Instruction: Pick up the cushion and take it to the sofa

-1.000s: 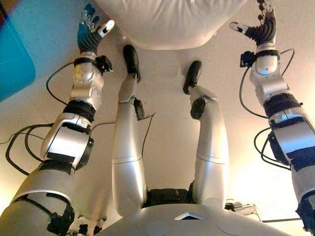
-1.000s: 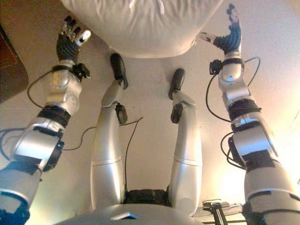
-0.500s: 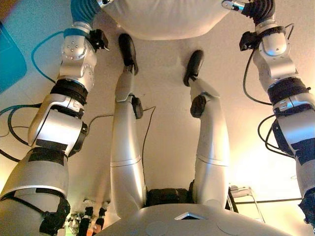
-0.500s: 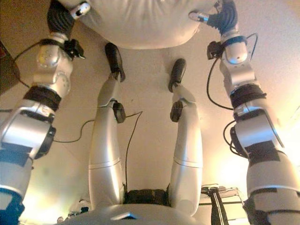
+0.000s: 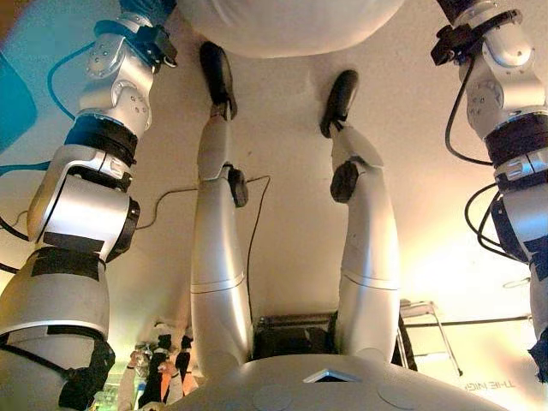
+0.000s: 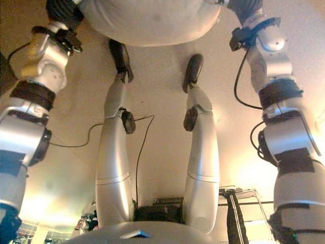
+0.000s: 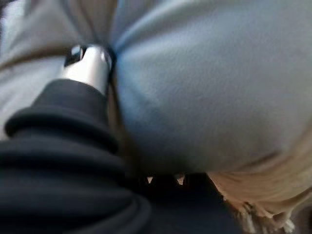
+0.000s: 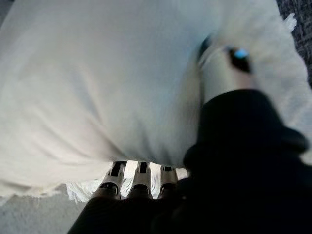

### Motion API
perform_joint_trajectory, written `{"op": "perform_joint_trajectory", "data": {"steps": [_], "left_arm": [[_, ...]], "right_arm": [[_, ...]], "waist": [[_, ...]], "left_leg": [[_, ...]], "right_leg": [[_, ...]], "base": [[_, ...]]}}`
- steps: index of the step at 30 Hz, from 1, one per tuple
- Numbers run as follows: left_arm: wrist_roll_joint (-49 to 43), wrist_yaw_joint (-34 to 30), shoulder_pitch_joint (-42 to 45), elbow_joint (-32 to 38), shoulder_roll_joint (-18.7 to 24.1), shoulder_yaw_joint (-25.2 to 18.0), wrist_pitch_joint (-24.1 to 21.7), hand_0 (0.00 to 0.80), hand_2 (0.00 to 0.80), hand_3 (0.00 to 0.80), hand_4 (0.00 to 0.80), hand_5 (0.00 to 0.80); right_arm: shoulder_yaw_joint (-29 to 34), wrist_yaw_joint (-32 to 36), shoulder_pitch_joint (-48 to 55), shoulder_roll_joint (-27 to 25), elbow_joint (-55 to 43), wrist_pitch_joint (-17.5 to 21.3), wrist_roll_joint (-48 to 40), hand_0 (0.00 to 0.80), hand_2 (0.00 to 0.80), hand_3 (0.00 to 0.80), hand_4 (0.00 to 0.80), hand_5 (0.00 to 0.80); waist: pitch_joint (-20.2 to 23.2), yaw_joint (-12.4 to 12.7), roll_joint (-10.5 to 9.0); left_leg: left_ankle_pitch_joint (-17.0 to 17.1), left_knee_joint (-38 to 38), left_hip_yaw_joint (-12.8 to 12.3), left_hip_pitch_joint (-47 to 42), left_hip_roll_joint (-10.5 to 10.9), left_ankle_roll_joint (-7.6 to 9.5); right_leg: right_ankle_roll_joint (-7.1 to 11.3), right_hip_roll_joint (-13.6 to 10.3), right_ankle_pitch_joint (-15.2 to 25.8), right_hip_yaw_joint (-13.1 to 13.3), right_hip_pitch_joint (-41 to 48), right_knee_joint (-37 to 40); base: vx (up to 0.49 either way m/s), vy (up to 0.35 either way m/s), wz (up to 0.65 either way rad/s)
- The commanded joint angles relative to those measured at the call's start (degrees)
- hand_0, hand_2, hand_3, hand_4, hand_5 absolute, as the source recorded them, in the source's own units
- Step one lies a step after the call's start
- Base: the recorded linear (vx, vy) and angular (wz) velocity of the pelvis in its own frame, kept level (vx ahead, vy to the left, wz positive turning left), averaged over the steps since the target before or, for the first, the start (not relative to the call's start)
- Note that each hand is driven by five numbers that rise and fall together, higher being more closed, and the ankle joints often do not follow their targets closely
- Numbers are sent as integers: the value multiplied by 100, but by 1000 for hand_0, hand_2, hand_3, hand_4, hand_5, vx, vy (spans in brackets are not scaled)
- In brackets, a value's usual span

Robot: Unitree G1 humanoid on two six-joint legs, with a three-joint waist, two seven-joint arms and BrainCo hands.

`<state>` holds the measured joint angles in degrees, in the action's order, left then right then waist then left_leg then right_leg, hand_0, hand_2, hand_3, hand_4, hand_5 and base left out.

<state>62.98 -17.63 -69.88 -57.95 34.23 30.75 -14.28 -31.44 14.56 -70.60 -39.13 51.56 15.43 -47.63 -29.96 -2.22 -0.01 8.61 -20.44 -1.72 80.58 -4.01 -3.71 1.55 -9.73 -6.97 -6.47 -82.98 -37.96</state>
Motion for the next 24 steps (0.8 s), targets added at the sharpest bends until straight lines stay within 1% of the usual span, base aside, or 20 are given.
{"op": "perform_joint_trajectory", "data": {"steps": [1, 5, 7, 11, 13, 15, 16, 18, 19, 22, 24], "left_arm": [[97, -594, -598, 716, -674, 335, -125, 800, 800, 800, 800, 800], [261, -528, -430, 983, -742, 422, -193, 800, 800, 800, 800, 800], [269, -461, -308, 1138, -760, 439, -251, 800, 800, 800, 800, 800], [377, -396, 246, 1517, -810, 336, -367, 800, 800, 800, 800, 800], [216, -252, 593, 1676, -850, 295, -452, 800, 800, 800, 800, 800], [193, -243, 1127, 1903, -918, 205, -562, 800, 800, 800, 800, 800], [30, -228, 1476, 2061, -996, 114, -680, 800, 800, 800, 800, 800], [-157, -125, 2377, 2554, -1129, -13, -1021, 800, 800, 800, 800, 800], [-297, 0, 2790, 2861, -1211, -110, -1140, 800, 800, 800, 800, 800], [-822, 380, 3726, 3777, -1317, -270, -1439, 800, 800, 800, 800, 800], [-943, 320, 4236, 4265, -1370, -434, -1522, 800, 800, 800, 800, 800]], "right_arm": [[-736, 693, -764, 590, -968, 261, -7, 800, 800, 800, 800, 800], [-717, 606, -709, 596, -1085, 296, -11, 800, 800, 800, 800, 800], [-697, 482, -646, 574, -1166, 319, -3, 800, 800, 800, 800, 800], [-442, 250, -147, 482, -1428, 445, 16, 800, 800, 800, 800, 800], [-315, 155, 179, 453, -1571, 575, 76, 800, 800, 800, 800, 800], [-90, -35, 657, 418, -1907, 640, 165, 800, 800, 800, 800, 800], [53, -45, 984, 416, -2057, 746, 154, 800, 800, 800, 800, 800], [422, -109, 1825, 492, -2547, 964, 424, 800, 800, 800, 800, 800], [579, -204, 2234, 553, -2869, 951, 670, 800, 800, 800, 800, 800], [952, -337, 3252, 725, -3602, 982, 1076, 800, 800, 800, 800, 800], [1184, -395, 3864, 919, -3974, 1005, 1390, 800, 800, 800, 800, 800]], "waist": [[16, 14, 205], [16, 17, 266], [16, 22, 285], [16, 34, 314], [16, 44, 311], [16, 58, 298], [16, 72, 299], [16, 101, 272], [16, 114, 250], [16, 184, 184], [16, 255, 138]], "left_leg": [[-672, -514, 209, 30, 86, -314], [-582, -337, 237, -67, 181, -311], [-536, -255, 250, -147, 191, -321], [-487, -152, 317, -376, 210, -332], [-463, -123, 337, -531, 188, -341], [-419, -98, 350, -749, 148, -359], [-414, -88, 359, -900, 131, -362], [-415, -118, 370, -1330, 77, -382], [-430, -143, 367, -1565, 66, -379], [-485, -129, 290, -2358, 28, -316], [-532, -5, 243, -2996, 37, -247]], "right_leg": [[687, 178, 673, 280, 366, 892], [719, 238, 748, 336, 497, 1141], [731, 259, 774, 352, 592, 1234], [740, 275, 820, 416, 805, 1359], [734, 275, 832, 411, 953, 1374], [723, 272, 854, 411, 1175, 1382], [722, 249, 864, 412, 1304, 1382], [708, 188, 898, 383, 1678, 1335], [701, 148, 907, 347, 1872, 1307], [673, -17, 905, 121, 2560, 1249], [657, -108, 853, -90, 3151, 1289]], "base": [[0, 0, 0], [0, 0, 0], [-15, -10, 2], [-27, -36, 4], [-27, -69, 3], [-29, -90, 5], [-27, -100, 9], [-35, -125, 10], [-21, -129, 12], [11, -156, 26], [39, -147, 32]]}}
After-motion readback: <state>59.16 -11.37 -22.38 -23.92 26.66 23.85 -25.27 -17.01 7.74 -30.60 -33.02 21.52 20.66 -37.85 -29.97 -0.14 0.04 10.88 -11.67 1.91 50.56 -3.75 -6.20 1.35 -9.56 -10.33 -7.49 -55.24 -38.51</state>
